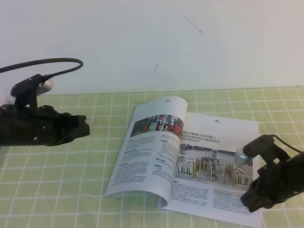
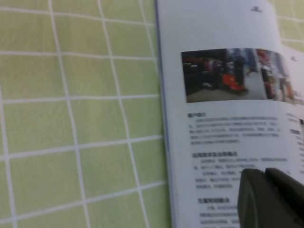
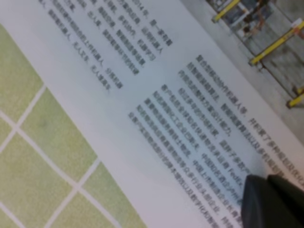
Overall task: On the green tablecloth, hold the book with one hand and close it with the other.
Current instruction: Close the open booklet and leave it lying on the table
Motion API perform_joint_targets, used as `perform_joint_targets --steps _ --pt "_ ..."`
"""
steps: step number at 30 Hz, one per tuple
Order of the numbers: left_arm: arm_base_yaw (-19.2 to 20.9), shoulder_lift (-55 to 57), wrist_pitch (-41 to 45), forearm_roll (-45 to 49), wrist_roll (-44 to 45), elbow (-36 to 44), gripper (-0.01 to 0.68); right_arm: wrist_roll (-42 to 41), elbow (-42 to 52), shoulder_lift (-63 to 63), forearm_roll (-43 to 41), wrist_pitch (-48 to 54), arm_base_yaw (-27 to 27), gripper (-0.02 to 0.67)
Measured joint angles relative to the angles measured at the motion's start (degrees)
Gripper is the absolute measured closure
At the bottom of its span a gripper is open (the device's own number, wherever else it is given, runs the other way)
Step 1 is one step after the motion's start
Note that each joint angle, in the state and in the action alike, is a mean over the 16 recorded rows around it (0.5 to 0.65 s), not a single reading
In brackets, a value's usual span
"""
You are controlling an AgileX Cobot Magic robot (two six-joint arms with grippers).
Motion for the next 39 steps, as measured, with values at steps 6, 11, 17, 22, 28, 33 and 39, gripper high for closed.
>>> perform_joint_targets --steps 6,11,17,22,28,33,39 --pt "-3.5 13.8 -1.8 4.6 -2.6 -7.0 0.676 0.0 -0.1 0.0 0.0 0.3 0.0 0.652" --pt "-8.0 20.7 -4.2 12.8 -8.6 -10.6 0.676 0.0 -0.1 0.1 0.0 0.5 0.0 0.652" --pt "-14.3 24.5 -7.0 20.0 -15.8 -12.2 0.676 0.0 -0.2 0.1 0.0 0.6 0.0 0.652" --pt "-19.5 25.7 -7.4 15.6 -14.7 -12.7 0.676 0.0 -0.2 0.1 0.0 0.7 0.0 0.652" --pt "-25.2 26.2 -3.9 -1.9 -3.2 -14.1 0.676 0.0 -0.2 0.1 0.0 0.7 0.0 0.652" --pt "-28.2 26.2 1.1 -17.2 8.5 -16.1 0.676 0.7 -0.2 -0.4 -1.1 0.6 0.0 0.652" --pt "-28.8 25.1 6.2 -25.4 17.4 -18.5 0.676 5.3 0.1 -3.1 -9.4 1.4 -0.5 0.652"
